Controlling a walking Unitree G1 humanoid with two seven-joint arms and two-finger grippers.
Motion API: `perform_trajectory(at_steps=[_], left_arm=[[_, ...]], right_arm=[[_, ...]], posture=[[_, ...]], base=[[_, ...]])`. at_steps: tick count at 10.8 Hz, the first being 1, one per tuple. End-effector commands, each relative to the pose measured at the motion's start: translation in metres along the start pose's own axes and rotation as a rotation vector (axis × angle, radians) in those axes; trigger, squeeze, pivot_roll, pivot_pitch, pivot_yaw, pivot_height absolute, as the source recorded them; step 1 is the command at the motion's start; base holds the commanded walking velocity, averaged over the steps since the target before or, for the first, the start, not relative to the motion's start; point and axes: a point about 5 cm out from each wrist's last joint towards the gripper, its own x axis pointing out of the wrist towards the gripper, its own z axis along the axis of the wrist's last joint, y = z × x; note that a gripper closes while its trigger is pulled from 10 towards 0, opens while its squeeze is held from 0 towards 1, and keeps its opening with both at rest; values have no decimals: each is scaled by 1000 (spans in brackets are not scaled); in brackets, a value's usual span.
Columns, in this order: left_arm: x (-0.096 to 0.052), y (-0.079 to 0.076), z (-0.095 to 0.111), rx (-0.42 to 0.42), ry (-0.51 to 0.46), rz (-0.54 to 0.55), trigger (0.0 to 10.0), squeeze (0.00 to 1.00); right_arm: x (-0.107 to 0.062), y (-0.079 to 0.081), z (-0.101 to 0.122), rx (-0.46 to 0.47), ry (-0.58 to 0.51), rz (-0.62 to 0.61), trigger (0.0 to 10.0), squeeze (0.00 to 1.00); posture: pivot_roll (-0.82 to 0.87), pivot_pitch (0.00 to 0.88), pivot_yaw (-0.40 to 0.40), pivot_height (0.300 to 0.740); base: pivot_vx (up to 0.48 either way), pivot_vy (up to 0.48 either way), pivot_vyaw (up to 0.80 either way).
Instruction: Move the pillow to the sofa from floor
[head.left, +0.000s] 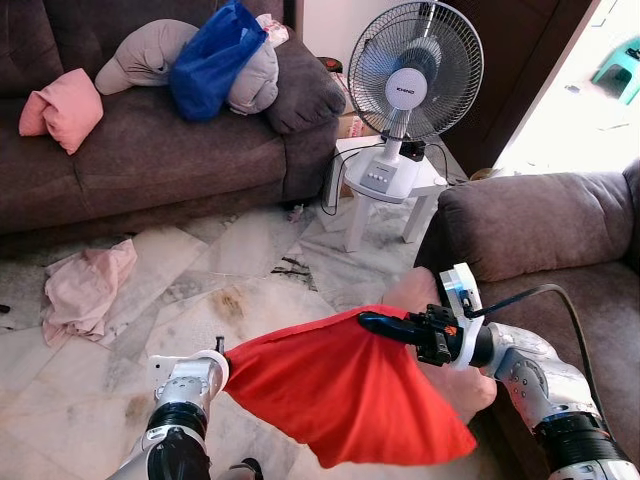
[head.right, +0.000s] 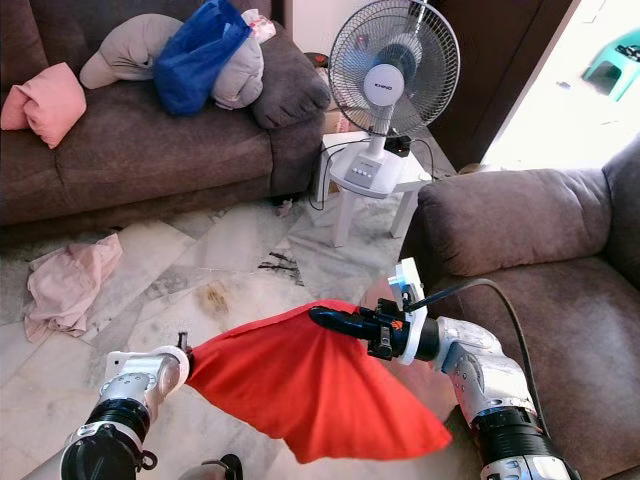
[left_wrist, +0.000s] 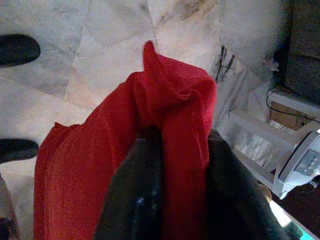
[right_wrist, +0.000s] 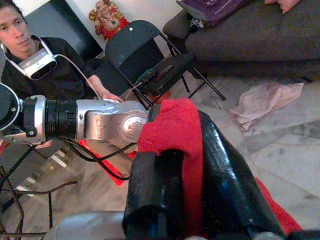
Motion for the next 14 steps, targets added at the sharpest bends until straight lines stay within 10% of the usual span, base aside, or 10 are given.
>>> perform_trajectory(at_steps=[1,6,8,9,11,14], left_arm=[[1,7,-2,26,0,23,0,0],[0,6,11,82,-81,15,0,0],[-4,-9,24,248,-211,-73,235,0],[-10,-23,30,378,-298,-171,10000,0],[-26,-47,34,614,-467,-327,10000,0],[-40,-63,23,723,-543,-493,10000,0]], right_arm=[[6,6,23,-95,-36,69,10000,0],[8,7,20,-89,-39,75,10000,0],[10,3,16,-108,-35,29,10000,0],[14,-14,13,-165,-40,-166,10000,0],[16,-38,3,-204,-21,-480,10000,0],[26,-44,-10,-193,-53,-602,10000,0]], posture=[[64,124,-94,740],[68,120,-86,740],[69,116,-82,740],[71,116,-80,740],[81,119,-74,740],[89,123,-71,740]], base=[[0,0,0],[0,0,0],[0,0,0],[0,0,0],[0,0,0],[0,0,0]])
